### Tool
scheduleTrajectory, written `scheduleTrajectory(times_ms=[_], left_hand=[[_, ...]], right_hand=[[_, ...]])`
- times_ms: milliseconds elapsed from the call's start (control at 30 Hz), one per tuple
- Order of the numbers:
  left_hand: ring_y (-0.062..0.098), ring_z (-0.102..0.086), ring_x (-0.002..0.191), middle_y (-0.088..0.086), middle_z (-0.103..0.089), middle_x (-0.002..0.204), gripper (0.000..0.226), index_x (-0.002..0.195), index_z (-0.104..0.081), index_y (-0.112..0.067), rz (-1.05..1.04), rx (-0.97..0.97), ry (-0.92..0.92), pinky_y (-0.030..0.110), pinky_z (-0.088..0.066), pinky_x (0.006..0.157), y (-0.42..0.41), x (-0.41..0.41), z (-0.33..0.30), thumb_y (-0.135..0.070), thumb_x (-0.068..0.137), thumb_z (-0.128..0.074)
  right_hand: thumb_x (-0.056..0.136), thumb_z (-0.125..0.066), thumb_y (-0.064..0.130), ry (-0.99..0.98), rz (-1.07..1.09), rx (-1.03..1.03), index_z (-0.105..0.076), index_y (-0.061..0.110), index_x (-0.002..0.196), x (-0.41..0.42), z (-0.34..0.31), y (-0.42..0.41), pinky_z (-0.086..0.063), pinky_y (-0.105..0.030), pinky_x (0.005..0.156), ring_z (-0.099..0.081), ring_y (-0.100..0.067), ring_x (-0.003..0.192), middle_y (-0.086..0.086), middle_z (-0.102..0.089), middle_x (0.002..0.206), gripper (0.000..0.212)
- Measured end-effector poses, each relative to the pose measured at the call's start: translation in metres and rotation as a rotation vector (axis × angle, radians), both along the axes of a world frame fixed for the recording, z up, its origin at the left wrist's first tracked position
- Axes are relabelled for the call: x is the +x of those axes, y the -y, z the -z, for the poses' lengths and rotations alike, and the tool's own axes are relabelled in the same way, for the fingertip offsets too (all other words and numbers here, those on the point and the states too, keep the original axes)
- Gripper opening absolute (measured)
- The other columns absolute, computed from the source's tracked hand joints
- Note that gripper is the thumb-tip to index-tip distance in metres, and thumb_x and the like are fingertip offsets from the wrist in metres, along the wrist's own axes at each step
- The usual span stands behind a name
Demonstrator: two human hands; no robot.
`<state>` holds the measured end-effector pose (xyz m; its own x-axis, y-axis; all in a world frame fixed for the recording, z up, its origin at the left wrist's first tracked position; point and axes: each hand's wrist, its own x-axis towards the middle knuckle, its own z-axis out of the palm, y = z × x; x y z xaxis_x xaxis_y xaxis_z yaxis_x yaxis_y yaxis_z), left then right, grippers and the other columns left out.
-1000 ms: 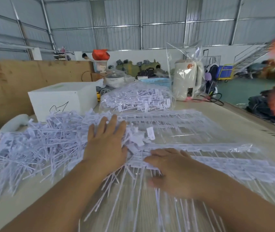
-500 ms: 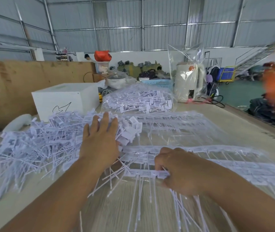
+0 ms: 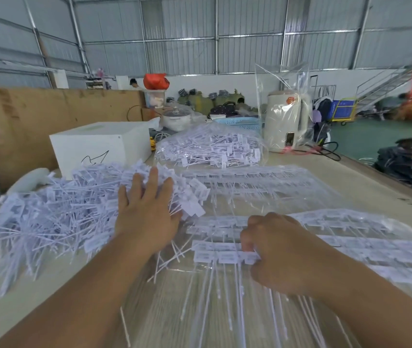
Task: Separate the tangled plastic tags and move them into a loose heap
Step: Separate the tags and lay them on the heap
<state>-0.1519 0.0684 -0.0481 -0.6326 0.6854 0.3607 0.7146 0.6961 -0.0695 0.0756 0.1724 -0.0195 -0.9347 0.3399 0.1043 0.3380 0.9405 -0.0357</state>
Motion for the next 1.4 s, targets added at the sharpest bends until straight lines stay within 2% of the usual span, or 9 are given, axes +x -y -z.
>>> scheduleTrajectory(times_ms=[133,233,433,567,633,767,967,1200,1400], left_hand=[[0.03,0.027,0.145,-0.002,0.032,0.158,0.088,0.153,0.011,-0.035,-0.024,0.015,0.035,0.053,0.02,0.112,-0.004,0.005,0.004,-0.084,0.079,0.003],[0.031,0.026,0.146,-0.002,0.03,0.159,0.082,0.154,0.007,-0.036,-0.042,0.039,0.037,0.056,0.019,0.114,-0.004,0.005,0.003,-0.077,0.083,0.008],[0.033,0.014,0.149,0.007,0.01,0.164,0.055,0.154,-0.016,-0.031,0.046,0.128,-0.097,0.056,0.009,0.117,-0.001,0.017,-0.004,-0.046,0.102,-0.022],[0.033,-0.013,0.148,0.01,-0.025,0.159,0.045,0.138,-0.052,-0.025,0.367,0.213,-0.133,0.052,-0.003,0.121,-0.002,0.032,-0.01,-0.018,0.094,-0.051],[0.032,-0.021,0.146,0.01,-0.036,0.154,0.035,0.127,-0.063,-0.025,0.54,0.202,-0.127,0.049,-0.01,0.12,-0.002,0.038,-0.01,-0.024,0.094,-0.051],[0.023,0.005,0.15,0.0,-0.01,0.164,0.042,0.14,-0.045,-0.043,0.459,0.048,-0.022,0.044,0.008,0.12,-0.002,0.033,-0.005,-0.048,0.099,-0.041],[0.024,0.01,0.15,0.0,0.0,0.165,0.062,0.152,-0.01,-0.045,0.224,-0.001,-0.044,0.044,0.01,0.118,-0.001,0.009,-0.004,-0.034,0.1,-0.041],[0.032,0.024,0.147,0.006,0.013,0.164,0.053,0.151,-0.021,-0.042,0.074,0.012,-0.071,0.053,0.021,0.112,-0.002,0.002,0.001,-0.056,0.1,-0.018],[0.037,0.023,0.146,0.008,0.016,0.163,0.05,0.153,-0.011,-0.041,0.016,-0.017,-0.124,0.058,0.016,0.114,-0.004,0.002,0.007,-0.043,0.103,-0.02]], right_hand=[[0.086,-0.057,0.028,-0.006,-0.025,-0.003,-0.06,0.026,0.11,0.001,0.0,0.0,-0.034,-0.031,0.089,-0.041,-0.015,0.098,0.01,-0.041,0.101,0.024],[0.087,-0.057,0.026,0.001,-0.028,-0.024,-0.057,0.028,0.109,0.003,0.0,-0.001,-0.032,-0.031,0.087,-0.037,-0.013,0.094,0.012,-0.037,0.097,0.023],[0.085,-0.056,0.019,0.002,-0.015,-0.013,-0.054,0.027,0.104,0.005,-0.003,0.0,-0.028,-0.03,0.081,-0.039,-0.014,0.096,0.011,-0.04,0.098,0.021],[0.084,-0.056,0.019,-0.051,-0.018,0.036,-0.058,0.026,0.107,0.005,-0.004,0.0,-0.033,-0.03,0.082,-0.042,-0.015,0.1,0.008,-0.044,0.105,0.024],[0.082,-0.057,0.02,-0.097,-0.034,0.045,-0.06,0.028,0.105,0.005,-0.004,0.001,-0.036,-0.029,0.089,-0.042,-0.014,0.102,0.009,-0.044,0.108,0.024],[0.082,-0.058,0.021,-0.136,-0.081,0.06,-0.06,0.029,0.103,0.004,-0.001,0.003,-0.031,-0.026,0.087,-0.04,-0.012,0.101,0.012,-0.042,0.108,0.022],[0.084,-0.056,0.019,-0.081,-0.092,0.013,-0.06,0.026,0.101,0.006,-0.002,0.004,-0.035,-0.025,0.079,-0.042,-0.013,0.1,0.011,-0.044,0.104,0.019],[0.086,-0.054,0.019,0.071,-0.029,-0.069,-0.049,0.031,0.09,0.009,-0.007,0.002,-0.031,-0.028,0.074,-0.042,-0.013,0.103,0.013,-0.041,0.105,0.014],[0.083,-0.05,0.009,0.088,0.012,-0.055,-0.049,0.026,0.092,0.011,-0.01,0.004,-0.026,-0.022,0.063,-0.042,-0.014,0.096,0.012,-0.037,0.095,0.019]])
